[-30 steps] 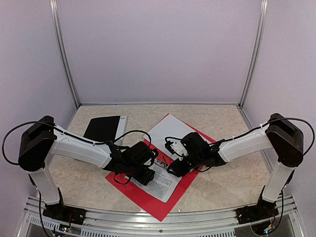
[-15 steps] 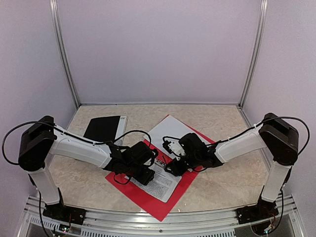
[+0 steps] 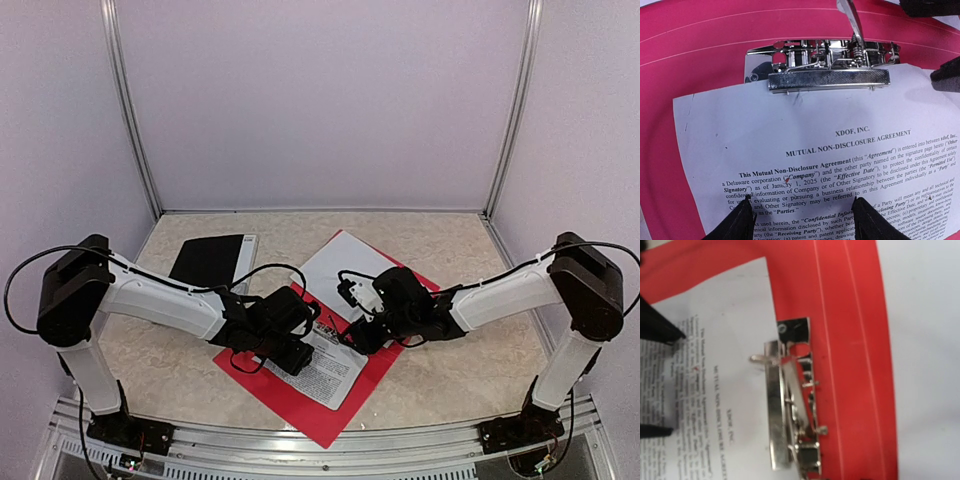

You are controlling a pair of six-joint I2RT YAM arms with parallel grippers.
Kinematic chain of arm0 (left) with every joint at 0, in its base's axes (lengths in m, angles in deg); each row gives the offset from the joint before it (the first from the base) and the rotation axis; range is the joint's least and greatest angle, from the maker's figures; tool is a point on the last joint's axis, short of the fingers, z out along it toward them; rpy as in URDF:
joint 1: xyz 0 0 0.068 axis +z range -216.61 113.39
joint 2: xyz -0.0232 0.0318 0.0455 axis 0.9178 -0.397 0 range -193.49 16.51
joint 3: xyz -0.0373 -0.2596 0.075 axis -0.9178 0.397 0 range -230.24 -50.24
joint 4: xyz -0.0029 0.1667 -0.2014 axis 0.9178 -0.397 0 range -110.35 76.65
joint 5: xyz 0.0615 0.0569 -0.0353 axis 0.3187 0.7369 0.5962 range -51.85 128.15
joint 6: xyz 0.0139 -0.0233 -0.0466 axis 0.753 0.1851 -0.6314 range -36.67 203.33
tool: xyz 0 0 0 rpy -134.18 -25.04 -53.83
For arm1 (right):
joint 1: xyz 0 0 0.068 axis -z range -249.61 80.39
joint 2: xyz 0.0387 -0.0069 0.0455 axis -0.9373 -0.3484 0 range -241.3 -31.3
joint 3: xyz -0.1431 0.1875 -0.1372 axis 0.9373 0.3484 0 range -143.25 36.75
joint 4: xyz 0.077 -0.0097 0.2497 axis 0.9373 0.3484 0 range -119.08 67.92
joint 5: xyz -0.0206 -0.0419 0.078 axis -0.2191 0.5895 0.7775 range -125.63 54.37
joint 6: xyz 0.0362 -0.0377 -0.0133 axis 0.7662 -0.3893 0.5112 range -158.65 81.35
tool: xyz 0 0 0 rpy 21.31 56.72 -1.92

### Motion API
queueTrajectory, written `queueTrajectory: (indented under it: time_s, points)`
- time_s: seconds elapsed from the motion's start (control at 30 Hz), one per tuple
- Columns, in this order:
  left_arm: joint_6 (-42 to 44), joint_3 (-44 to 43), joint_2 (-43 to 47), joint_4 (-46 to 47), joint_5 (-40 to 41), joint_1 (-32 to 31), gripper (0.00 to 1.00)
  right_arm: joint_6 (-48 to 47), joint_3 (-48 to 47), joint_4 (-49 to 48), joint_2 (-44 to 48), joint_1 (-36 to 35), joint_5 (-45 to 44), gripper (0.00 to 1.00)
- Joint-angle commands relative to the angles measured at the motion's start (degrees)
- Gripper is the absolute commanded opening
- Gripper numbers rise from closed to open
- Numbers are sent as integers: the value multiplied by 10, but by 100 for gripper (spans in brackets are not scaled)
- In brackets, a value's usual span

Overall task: Put the files into the folder
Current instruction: Clamp the file in the folder with some files.

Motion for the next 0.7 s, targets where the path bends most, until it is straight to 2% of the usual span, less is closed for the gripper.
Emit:
queueTrajectory:
  time_s: [0.0,0.4,0.67]
  points:
    - [-6,-1,3,-15,-6,-1,65,5,23,13,24,-14,-26,48]
    - [-6,-4,1,-15,-7,-2,65,11,27,10,26,-55,-23,23]
    - [-8,-3,3,-14,-7,-1,65,24,44,5,10,-63,-29,17]
